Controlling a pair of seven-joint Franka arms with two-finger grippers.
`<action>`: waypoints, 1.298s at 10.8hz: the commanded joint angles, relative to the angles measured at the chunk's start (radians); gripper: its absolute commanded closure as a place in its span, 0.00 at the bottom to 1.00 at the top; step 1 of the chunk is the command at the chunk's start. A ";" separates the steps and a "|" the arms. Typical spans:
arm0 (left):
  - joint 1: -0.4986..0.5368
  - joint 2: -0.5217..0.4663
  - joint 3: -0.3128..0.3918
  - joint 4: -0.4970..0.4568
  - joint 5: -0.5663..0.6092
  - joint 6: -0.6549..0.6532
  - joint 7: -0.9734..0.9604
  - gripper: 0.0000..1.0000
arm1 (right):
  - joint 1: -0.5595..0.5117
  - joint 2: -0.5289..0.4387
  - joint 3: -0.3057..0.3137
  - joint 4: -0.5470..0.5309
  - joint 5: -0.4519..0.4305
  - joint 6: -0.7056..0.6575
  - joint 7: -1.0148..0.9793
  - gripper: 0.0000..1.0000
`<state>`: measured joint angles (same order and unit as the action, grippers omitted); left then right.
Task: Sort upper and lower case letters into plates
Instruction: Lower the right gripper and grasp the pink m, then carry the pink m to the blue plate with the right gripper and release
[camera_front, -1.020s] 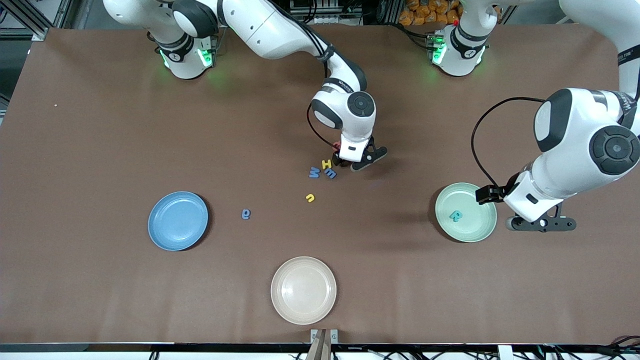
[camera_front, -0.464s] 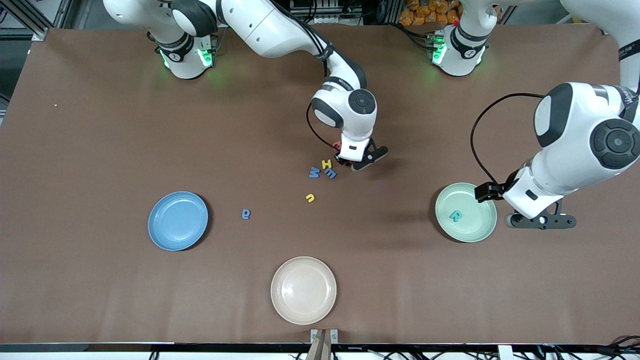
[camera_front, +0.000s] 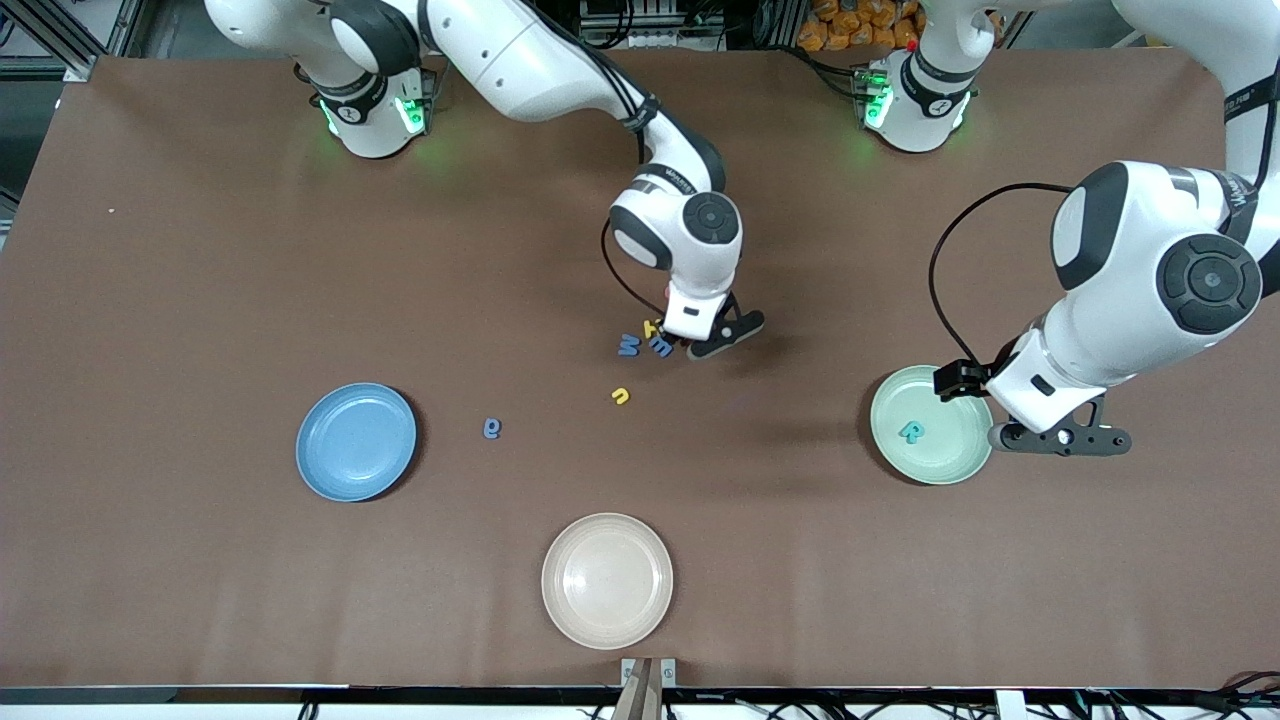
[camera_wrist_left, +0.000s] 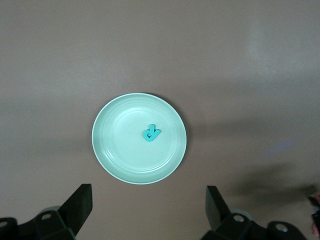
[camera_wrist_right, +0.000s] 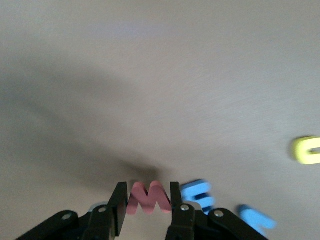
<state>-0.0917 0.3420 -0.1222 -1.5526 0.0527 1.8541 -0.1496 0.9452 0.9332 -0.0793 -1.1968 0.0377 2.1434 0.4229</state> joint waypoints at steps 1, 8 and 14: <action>0.001 -0.015 -0.002 -0.003 -0.017 -0.018 0.024 0.00 | -0.100 -0.083 0.012 -0.014 -0.016 -0.092 -0.001 1.00; -0.010 -0.001 -0.092 -0.015 -0.017 -0.019 -0.008 0.00 | -0.385 -0.160 -0.011 -0.004 -0.047 -0.374 -0.086 1.00; -0.245 0.015 -0.142 -0.072 -0.007 -0.055 -0.370 0.00 | -0.545 -0.191 -0.013 -0.145 -0.117 -0.236 -0.163 1.00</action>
<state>-0.2627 0.3622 -0.2700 -1.5901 0.0495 1.8052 -0.4392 0.4349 0.7874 -0.1055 -1.2525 -0.0598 1.8412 0.2946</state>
